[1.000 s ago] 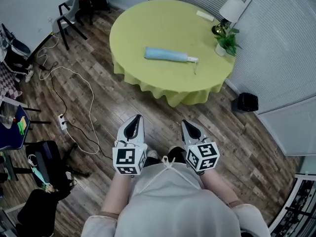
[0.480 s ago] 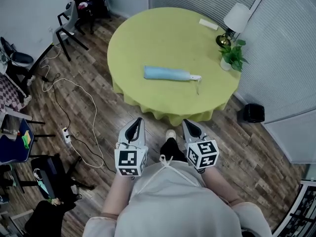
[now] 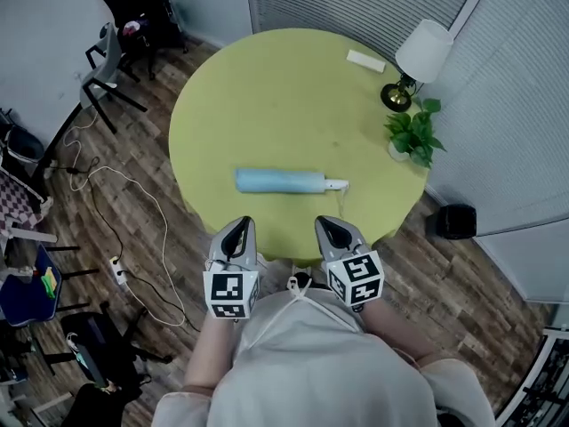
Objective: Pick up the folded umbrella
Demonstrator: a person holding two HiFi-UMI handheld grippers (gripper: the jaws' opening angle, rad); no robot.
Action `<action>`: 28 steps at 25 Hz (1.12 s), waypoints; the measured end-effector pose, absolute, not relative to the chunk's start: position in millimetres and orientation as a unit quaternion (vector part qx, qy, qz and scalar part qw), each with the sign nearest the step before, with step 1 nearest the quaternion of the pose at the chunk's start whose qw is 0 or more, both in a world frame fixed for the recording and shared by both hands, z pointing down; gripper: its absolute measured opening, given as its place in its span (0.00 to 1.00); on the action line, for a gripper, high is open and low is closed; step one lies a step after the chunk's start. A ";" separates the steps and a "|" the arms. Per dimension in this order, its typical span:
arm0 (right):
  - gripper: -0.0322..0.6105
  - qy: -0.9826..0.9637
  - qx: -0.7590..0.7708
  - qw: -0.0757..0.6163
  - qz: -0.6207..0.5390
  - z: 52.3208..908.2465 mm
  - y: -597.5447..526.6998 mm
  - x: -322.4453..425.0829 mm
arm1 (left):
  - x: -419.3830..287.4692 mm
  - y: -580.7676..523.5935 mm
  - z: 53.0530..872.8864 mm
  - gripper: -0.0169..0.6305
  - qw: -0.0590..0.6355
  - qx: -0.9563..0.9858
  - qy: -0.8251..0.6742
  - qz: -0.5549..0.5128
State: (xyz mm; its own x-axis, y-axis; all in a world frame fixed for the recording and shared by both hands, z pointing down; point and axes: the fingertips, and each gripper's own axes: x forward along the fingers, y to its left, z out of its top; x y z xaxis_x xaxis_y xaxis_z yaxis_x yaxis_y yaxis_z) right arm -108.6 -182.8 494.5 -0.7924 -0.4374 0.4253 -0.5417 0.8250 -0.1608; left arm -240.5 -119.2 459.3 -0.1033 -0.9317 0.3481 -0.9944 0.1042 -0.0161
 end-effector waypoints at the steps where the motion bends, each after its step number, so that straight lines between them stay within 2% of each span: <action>1: 0.05 -0.937 0.259 0.191 0.139 496.9 -191.6 -110.6 | -240.9 -129.8 462.6 0.04 0.133 0.660 -0.729 0.119; 10: 0.05 -0.926 0.277 0.203 0.156 513.6 -243.7 -121.9 | -253.9 -196.2 482.7 0.04 0.144 0.690 -0.701 0.107; 19: 0.05 -0.893 0.354 0.210 0.185 525.3 -271.2 -131.9 | -255.5 -247.1 532.7 0.04 0.132 0.773 -0.560 0.269; 20: 0.05 -0.889 0.362 0.209 0.189 526.8 -273.4 -133.8 | -255.2 -250.9 541.6 0.06 0.131 0.781 -0.536 0.292; 23: 0.05 -0.878 0.383 0.210 0.196 533.7 -280.0 -138.2 | -249.9 -261.4 570.0 0.26 0.122 0.805 -0.457 0.358; 28: 0.05 -0.864 0.407 0.210 0.208 542.9 -289.2 -140.8 | -236.5 -274.1 614.3 0.49 0.109 0.831 -0.334 0.431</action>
State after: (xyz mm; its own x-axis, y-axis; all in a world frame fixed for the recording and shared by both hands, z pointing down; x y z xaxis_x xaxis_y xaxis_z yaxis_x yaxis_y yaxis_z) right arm -140.8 -289.2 542.9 -0.5807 -0.6157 0.5326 -0.7905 0.5830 -0.1879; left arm -236.5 -274.1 614.3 0.4049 -0.4613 0.7895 -0.6497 -0.7527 -0.1066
